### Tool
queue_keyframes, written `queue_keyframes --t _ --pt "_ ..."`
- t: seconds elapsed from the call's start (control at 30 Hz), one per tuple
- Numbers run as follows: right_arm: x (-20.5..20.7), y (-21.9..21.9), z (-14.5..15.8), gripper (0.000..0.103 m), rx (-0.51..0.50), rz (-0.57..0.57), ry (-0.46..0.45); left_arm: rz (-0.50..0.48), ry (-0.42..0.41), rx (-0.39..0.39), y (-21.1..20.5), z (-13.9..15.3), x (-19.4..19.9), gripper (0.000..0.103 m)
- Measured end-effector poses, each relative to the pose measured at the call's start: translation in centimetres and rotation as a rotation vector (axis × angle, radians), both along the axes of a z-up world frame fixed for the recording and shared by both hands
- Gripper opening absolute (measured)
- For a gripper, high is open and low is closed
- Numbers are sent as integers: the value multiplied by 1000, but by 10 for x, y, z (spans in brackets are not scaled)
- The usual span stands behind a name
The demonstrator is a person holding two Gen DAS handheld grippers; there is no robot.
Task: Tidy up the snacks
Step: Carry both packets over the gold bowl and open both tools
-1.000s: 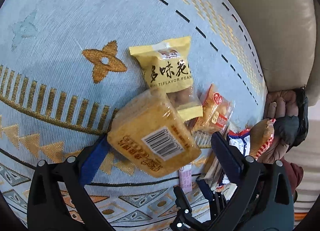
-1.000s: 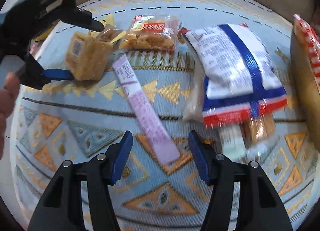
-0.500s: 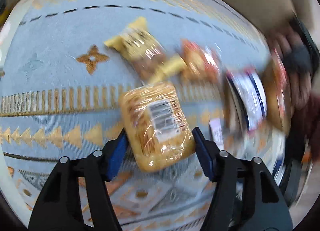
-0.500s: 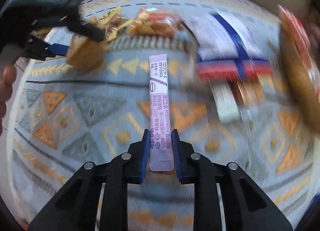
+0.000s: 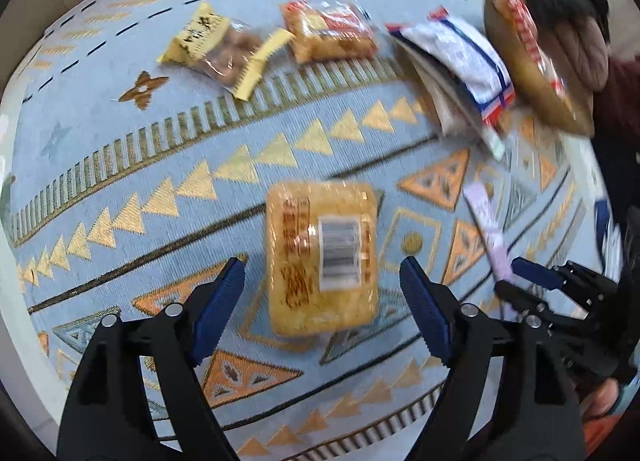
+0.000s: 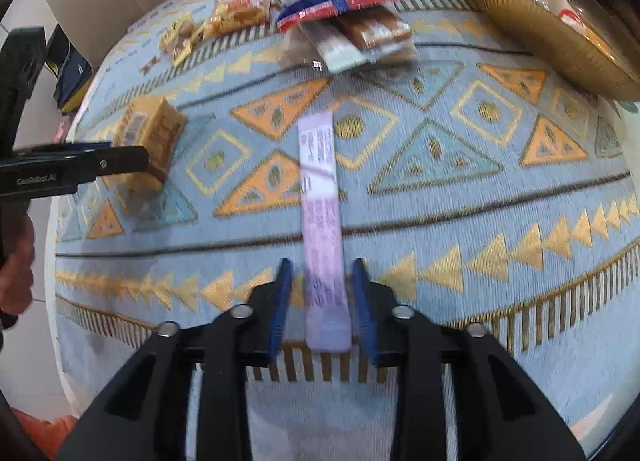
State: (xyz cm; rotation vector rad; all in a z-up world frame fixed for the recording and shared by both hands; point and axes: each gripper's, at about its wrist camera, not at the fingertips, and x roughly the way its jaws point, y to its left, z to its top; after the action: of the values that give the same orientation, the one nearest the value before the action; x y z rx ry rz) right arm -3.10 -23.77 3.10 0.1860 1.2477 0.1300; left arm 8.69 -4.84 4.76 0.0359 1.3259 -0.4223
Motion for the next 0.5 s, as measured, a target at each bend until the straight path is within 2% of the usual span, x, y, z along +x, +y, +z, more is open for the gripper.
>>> queue_keyframes --t 0.07,0.1,0.13,0.17,0.27,0.37,0.43,0.5 --pt "13 3 2 49 -4 6 -13 -3 8 20 -3 -5 4 78" --pt "19 4 3 49 -1 11 -18 -11 9 43 -7 -9 3 72" --pt "25 7 3 49 -1 17 -21 -27 14 81 -14 -15 3 58" --pt "33 12 1 49 -22 35 -17 -40 7 123 -19 -20 0 58" --pt "40 25 -9 42 -125 56 -15 -76 -53 172 -27 -19 -11 56" --pt "33 36 -4 20 -157 98 -49 -79 -45 141 -29 -15 -19 55" --pt "30 38 -2 20 -146 113 -50 -80 -42 89 -33 -10 -26 55" --pt "25 28 4 19 -33 99 -38 -90 -50 44 -32 2 -29 55"
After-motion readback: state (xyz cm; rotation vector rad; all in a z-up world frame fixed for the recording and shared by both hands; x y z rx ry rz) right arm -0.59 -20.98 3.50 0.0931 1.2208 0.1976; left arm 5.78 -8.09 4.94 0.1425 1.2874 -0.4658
